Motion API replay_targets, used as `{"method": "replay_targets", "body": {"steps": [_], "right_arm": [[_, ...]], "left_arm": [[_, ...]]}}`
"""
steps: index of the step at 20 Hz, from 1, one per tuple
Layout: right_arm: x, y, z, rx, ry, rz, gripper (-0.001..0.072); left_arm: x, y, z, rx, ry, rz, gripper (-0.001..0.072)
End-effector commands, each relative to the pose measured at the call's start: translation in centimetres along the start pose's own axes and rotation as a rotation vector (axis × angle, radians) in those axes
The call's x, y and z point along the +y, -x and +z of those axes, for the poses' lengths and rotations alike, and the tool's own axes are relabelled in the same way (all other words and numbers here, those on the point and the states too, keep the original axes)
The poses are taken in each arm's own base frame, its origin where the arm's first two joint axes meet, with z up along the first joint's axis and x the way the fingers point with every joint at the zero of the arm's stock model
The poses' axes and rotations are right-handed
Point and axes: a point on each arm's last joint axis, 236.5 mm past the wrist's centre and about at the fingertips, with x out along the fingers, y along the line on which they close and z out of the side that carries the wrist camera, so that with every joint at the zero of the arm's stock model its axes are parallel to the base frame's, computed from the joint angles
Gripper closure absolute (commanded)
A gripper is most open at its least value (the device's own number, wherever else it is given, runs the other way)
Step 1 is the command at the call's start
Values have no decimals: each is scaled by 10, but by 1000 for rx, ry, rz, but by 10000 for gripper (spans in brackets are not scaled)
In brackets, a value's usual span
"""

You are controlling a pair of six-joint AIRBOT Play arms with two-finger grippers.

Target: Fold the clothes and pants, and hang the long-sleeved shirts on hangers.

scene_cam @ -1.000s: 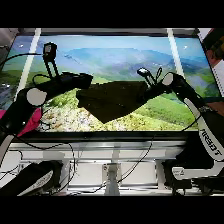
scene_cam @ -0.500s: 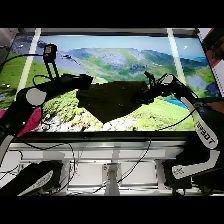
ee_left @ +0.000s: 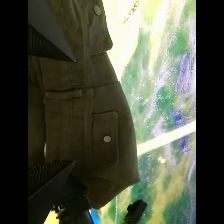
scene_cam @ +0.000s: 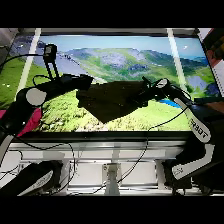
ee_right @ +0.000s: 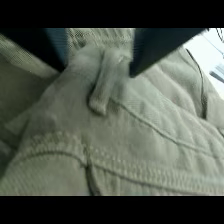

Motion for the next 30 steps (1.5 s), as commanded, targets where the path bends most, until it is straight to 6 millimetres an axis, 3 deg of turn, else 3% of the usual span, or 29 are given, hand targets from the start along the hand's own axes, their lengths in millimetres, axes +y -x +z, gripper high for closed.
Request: {"method": "replay_targets", "body": {"steps": [1, 2, 3, 7, 10, 13, 15, 16, 17, 19, 20, 21, 22, 24, 26, 27, 28, 30], "right_arm": [[17, -12, 9, -61, -46, 49, 441], [27, -13, 10, -71, -52, 76, 598], [39, -12, 11, -75, -57, 107, 656], [88, 17, 18, -99, 86, 201, 656], [137, 64, 31, -206, 247, 252, 656], [186, 118, 38, -331, 372, 301, 656], [204, 140, 39, -388, 409, 318, 655], [208, 146, 38, -402, 417, 321, 656], [208, 147, 37, -401, 421, 321, 656], [208, 146, 35, -393, 424, 320, 656], [208, 146, 34, -391, 424, 320, 656], [208, 146, 34, -390, 424, 320, 656], [208, 146, 34, -391, 425, 319, 655], [205, 145, 36, -396, 431, 304, 655], [200, 144, 38, -401, 442, 278, 655], [199, 144, 38, -401, 444, 274, 656], [199, 144, 39, -402, 444, 273, 655], [199, 144, 39, -403, 444, 273, 655]], "left_arm": [[0, 0, 0, 0, 0, 1, 17], [0, 0, 0, 0, 0, 1, 17], [1, 0, 0, 0, 0, 1, 17], [1, 0, 0, 0, -1, 2, 17], [6, 0, -1, 4, -40, 25, 17], [25, 1, -3, 21, -168, 103, 16], [41, 2, -8, 46, -260, 163, 18], [51, 2, -12, 58, -234, 191, 62], [65, 3, -20, 76, -142, 222, 191], [100, 2, -38, 108, 47, 292, 221], [116, 1, -48, 121, 129, 322, 183], [128, -1, -61, 140, 215, 346, 70], [135, -5, -78, 178, 320, 350, 2], [130, -15, -119, 314, 461, 320, 2], [109, -26, -158, 476, 492, 243, 15], [95, -31, -173, 545, 483, 182, 58], [82, -35, -185, 597, 492, 130, 96], [66, -44, -202, 655, 505, 68, 96]]}}
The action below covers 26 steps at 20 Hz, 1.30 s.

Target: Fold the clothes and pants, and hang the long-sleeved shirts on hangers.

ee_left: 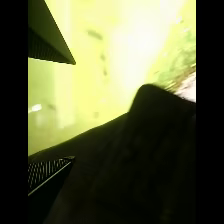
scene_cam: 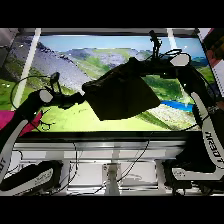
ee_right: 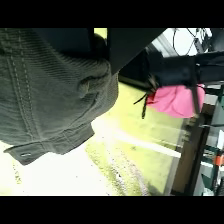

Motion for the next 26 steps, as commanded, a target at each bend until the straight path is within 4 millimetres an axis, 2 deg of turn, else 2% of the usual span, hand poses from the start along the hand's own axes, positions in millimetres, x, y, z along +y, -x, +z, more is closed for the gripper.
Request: {"method": "replay_targets", "body": {"steps": [1, 3, 5, 8, 9, 11, 12, 13, 14, 16, 18, 20, 23, 26], "right_arm": [[-2, 0, 1, -2, 8, -9, 655], [-2, 0, 1, -2, 9, -10, 656], [-3, 0, 1, -2, 11, -14, 655], [-3, 0, 1, -2, 11, -14, 656], [-3, 0, 1, -2, 12, -14, 656], [-1, 1, 1, -4, 13, -13, 655], [0, 2, 1, -6, 13, -11, 655], [1, 2, 2, -8, 11, -6, 655], [3, 3, 3, -12, 11, -3, 655], [8, 8, 7, -33, 21, -1, 655], [18, 17, 15, -69, 42, 3, 656], [32, 32, 27, -128, 65, 8, 656], [47, 51, 40, -201, 78, 1, 656], [41, 63, 51, -272, -26, -42, 656]], "left_arm": [[-19, -28, -36, 165, 32, -103, 96], [-24, -39, -35, 164, 44, -131, 98], [-35, -48, -38, 180, 57, -194, 136], [-54, -66, -41, 181, 74, -267, 136], [-63, -70, -39, 161, 64, -295, 176], [-73, -76, -29, 98, 56, -309, 358], [-72, -78, -22, 66, 57, -296, 442], [-70, -79, -18, 46, 58, -286, 576], [-67, -79, -14, 32, 61, -280, 669], [-62, -74, -6, 19, 70, -283, 671], [-60, -56, 10, -26, 39, -302, 672], [-56, -19, 40, -132, 8, -322, 673], [-47, 61, 88, -331, -103, -291, 675], [-33, 142, 114, -459, -307, -106, 677]]}}
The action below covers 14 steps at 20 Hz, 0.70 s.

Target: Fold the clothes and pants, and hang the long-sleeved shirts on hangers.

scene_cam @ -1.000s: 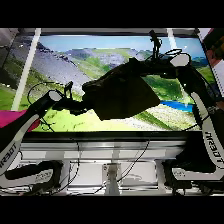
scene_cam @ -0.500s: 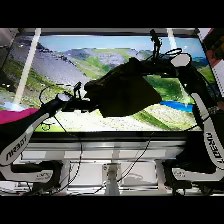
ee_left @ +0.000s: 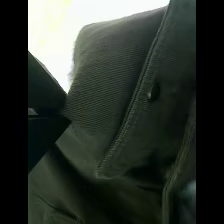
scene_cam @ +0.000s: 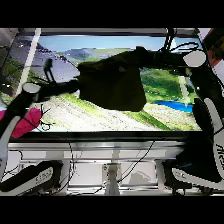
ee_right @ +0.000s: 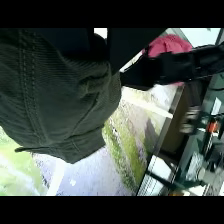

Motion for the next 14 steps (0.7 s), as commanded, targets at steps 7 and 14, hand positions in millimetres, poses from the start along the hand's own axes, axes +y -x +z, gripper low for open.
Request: {"method": "replay_targets", "body": {"steps": [7, 14], "right_arm": [[-38, 12, -63, -204, -384, -111, 656], [-86, 26, -123, -273, -429, -200, 655]], "left_arm": [[9, 103, 62, -18, -313, 270, 677], [41, -3, 1, 252, -327, 229, 673]]}}
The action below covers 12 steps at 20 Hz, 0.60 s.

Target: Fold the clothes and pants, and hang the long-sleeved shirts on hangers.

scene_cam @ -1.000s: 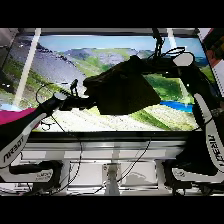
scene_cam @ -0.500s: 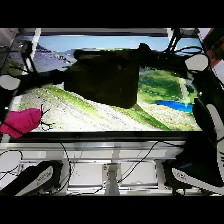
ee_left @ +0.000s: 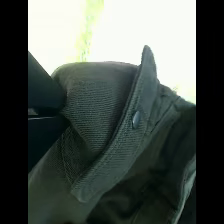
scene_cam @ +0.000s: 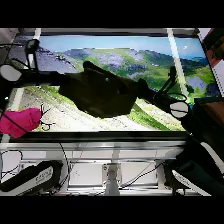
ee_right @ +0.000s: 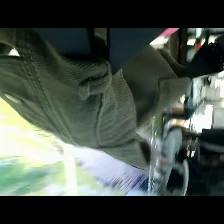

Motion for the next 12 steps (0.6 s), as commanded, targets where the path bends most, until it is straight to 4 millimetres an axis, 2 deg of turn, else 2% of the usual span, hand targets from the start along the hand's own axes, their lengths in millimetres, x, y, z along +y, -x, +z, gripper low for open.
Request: {"method": "replay_targets", "body": {"steps": [1, 3, 5, 6, 7, 8, 9, 11, 12], "right_arm": [[-25, 2, 7, -90, 11, -29, 655], [-28, 0, 18, -138, 36, -35, 656], [-32, -4, 25, -169, 36, -42, 655], [-36, -6, 27, -179, 35, -49, 656], [-40, -9, 27, -182, 34, -59, 655], [-45, -12, 27, -182, 32, -70, 647], [-49, -15, 25, -176, 32, -81, 554], [-53, -17, 24, -172, 32, -90, 241], [-53, -17, 27, -179, 35, -91, 211]], "left_arm": [[-5, -65, -18, 84, -58, -13, 673], [-6, -98, -20, 80, -64, -6, 671], [-5, -121, -24, 78, -66, 2, 660], [-5, -127, -26, 79, -65, 5, 610], [-3, -130, -27, 83, -63, 7, 323], [-3, -131, -27, 83, -63, 8, -11], [-1, -129, -26, 78, -57, 11, 13], [5, -124, -22, 69, -49, 18, 12], [7, -120, -19, 59, -45, 22, 13]]}}
